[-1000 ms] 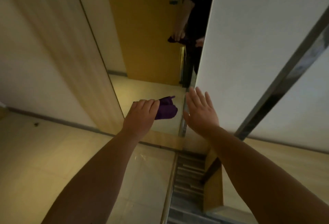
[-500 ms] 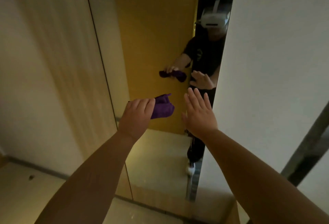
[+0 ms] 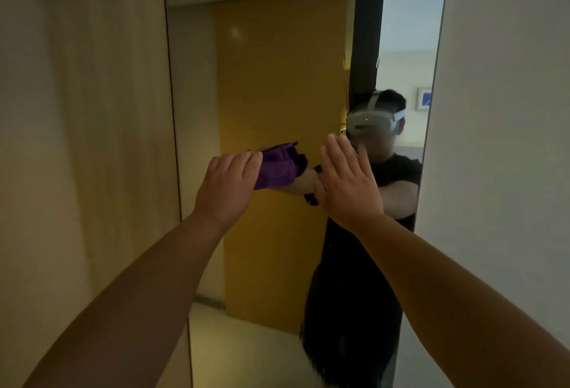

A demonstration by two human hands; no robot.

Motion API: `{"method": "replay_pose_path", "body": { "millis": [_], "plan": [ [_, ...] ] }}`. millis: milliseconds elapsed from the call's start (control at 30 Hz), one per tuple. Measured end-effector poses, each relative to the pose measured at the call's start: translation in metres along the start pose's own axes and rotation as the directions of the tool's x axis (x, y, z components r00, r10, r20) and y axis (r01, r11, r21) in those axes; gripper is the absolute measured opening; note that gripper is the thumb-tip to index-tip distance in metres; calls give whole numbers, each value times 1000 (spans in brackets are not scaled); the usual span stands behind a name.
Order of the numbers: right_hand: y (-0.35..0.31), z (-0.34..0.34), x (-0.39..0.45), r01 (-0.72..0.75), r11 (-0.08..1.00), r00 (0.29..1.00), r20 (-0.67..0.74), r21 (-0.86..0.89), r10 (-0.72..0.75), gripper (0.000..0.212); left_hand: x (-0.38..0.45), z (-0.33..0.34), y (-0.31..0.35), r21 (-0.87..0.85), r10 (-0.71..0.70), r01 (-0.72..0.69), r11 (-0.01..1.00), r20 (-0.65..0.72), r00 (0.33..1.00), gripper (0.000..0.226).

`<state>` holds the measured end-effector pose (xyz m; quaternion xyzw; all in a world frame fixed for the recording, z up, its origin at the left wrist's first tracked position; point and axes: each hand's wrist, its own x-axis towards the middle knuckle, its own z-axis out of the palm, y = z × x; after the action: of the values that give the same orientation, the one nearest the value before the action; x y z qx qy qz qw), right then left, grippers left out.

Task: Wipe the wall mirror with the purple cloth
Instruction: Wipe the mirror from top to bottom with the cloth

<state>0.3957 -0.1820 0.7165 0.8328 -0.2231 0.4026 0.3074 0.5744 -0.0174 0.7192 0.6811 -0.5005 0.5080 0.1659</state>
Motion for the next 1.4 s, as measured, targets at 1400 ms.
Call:
{"method": "replay_pose_path", "body": {
  "millis": [1400],
  "plan": [
    [-10,-23,195,-149,963,956,-283,-224,82,74,261,-12,-202,-70,66,-88,994,-268,961,70]
  ]
}}
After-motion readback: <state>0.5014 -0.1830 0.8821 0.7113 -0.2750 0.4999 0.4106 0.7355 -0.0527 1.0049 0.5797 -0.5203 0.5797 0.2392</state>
